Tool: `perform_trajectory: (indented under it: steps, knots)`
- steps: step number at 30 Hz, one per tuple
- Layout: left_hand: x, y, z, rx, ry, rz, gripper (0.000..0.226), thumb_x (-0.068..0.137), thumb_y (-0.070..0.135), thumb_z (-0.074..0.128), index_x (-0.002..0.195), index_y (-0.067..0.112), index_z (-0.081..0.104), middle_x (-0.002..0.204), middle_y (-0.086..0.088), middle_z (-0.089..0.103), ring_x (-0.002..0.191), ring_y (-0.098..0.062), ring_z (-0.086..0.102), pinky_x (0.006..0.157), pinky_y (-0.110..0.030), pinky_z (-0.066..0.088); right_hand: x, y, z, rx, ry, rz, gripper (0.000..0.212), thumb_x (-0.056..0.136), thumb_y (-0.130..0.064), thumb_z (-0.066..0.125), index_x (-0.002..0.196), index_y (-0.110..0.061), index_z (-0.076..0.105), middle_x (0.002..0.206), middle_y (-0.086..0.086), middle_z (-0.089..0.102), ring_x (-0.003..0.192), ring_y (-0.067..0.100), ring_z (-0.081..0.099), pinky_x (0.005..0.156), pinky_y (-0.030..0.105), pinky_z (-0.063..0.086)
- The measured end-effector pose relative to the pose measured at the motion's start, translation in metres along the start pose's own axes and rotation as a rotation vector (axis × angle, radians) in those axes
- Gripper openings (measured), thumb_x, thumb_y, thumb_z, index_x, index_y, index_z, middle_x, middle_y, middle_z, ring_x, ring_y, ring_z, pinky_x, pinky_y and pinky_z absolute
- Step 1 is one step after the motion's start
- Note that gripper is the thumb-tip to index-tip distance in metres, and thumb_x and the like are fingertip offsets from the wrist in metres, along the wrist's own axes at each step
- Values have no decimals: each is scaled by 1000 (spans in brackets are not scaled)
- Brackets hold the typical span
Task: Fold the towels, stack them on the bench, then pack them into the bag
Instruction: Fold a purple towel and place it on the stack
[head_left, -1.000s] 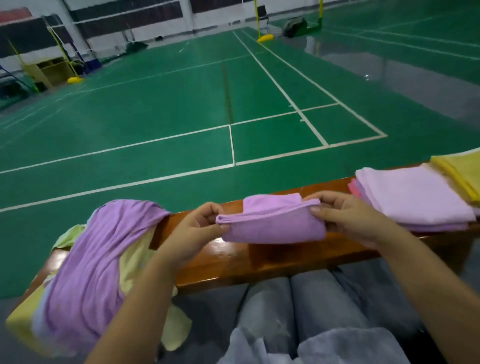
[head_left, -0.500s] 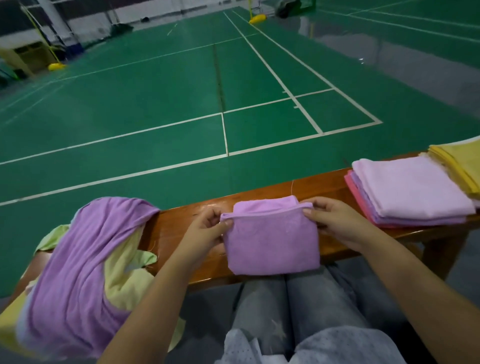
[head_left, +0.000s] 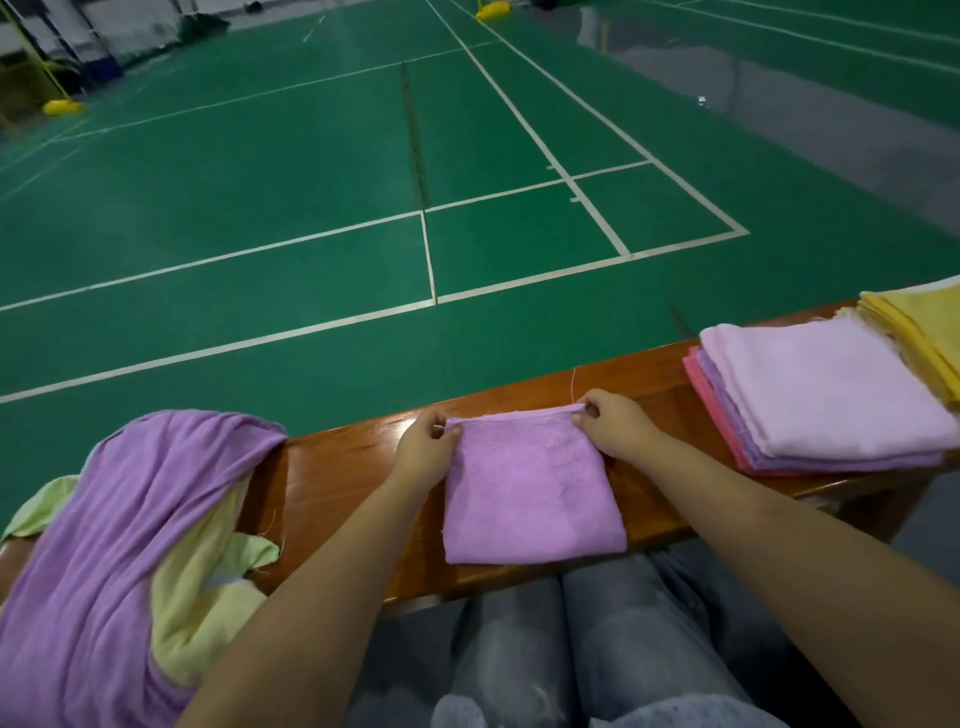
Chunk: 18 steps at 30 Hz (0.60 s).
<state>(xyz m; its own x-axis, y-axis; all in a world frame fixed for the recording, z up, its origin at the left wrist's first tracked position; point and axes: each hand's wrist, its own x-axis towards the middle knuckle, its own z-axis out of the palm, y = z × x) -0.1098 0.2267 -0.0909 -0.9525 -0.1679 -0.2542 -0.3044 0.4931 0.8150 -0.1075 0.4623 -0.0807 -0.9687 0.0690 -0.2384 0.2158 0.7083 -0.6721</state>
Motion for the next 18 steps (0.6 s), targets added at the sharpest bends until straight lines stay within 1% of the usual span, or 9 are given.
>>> perform_trajectory:
  steps: [3,7,9,10,11,13,15,16,18]
  knots:
    - [3,5,2,52,26,7,12,98,24,53,98,13,57,82,1,60,76,-17,52,71,-31,46,7,-1,0,-15,9,14,25,97,-22,50,118,-9,54,119,12,61,101,26,56,76,27,40]
    - [9,11,3,98,34,-21,15,99,31,50,99,16,53,80,4,56,79,-19,53,74,-31,46,11,-5,3,-15,24,28,25,99,-23,46,120,-10,51,120,13,60,101,27,56,74,28,38]
    - [7,13,3,70,39,-52,16,99,32,49,98,16,52,78,4,55,78,-17,52,67,-28,43,8,-7,5,-2,36,44,27,99,-25,46,122,-11,49,122,12,59,101,26,56,75,28,41]
    - [3,15,3,33,41,-68,17,99,33,50,99,16,52,80,4,55,78,-15,51,63,-26,41,4,-8,5,19,45,53,30,99,-26,46,126,-11,47,126,12,57,106,27,56,78,29,42]
    - [-2,16,1,2,40,-83,17,98,33,51,101,16,52,85,3,56,82,-14,51,64,-24,41,0,-9,5,49,54,67,36,99,-28,47,130,-11,44,130,12,54,112,28,55,82,31,43]
    - [-14,11,-4,-18,31,-98,23,97,32,53,114,15,52,102,3,56,96,-16,53,78,-28,47,-13,-8,4,119,61,112,46,98,-31,49,138,-12,37,137,12,49,120,30,51,89,34,44]
    - [-35,-2,-11,-19,18,-127,31,96,32,55,121,16,50,112,3,55,106,-18,55,92,-36,50,-34,1,2,165,66,153,51,96,-34,51,140,-13,36,137,10,49,121,28,51,90,35,44]
    - [-48,-11,-14,-29,7,-147,28,95,33,57,118,18,51,113,4,55,107,-19,56,94,-39,50,-46,8,3,183,76,164,50,96,-36,52,138,-13,38,135,9,51,118,27,52,89,35,44]
    - [-78,-28,-19,-55,-11,-169,19,92,36,60,101,20,55,109,4,61,100,-18,60,90,-40,54,-72,25,6,249,108,178,46,94,-37,54,132,-13,46,129,8,54,110,22,54,86,33,44]
